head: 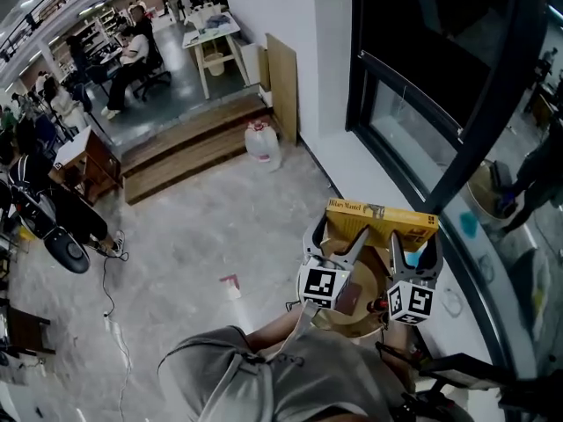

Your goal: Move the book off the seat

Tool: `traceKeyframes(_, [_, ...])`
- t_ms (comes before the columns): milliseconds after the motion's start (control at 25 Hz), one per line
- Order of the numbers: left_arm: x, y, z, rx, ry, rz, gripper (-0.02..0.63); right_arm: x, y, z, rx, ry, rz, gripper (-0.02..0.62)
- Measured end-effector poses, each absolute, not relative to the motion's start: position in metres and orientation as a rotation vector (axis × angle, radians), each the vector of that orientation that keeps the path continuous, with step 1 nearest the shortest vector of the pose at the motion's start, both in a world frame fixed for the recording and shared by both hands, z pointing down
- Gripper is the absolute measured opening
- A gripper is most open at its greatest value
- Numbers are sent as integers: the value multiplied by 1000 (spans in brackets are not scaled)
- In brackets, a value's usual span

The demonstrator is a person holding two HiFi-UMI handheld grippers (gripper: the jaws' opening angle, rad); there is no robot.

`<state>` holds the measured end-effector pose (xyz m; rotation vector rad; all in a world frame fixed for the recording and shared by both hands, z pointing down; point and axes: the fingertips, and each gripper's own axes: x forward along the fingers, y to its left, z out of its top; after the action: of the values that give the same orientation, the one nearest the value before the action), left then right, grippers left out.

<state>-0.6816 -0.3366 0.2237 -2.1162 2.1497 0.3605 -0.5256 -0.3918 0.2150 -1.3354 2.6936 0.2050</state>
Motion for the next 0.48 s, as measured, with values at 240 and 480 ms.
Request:
traceKeyframes(240, [-701,-347,239,-2085,2203,313,387,-548,-409,233,-1290,2731,142,402])
traceKeyframes(480, [-686,-347,277,-2167,2259,264,387,-531,-407,269,-1342,2766,62,403])
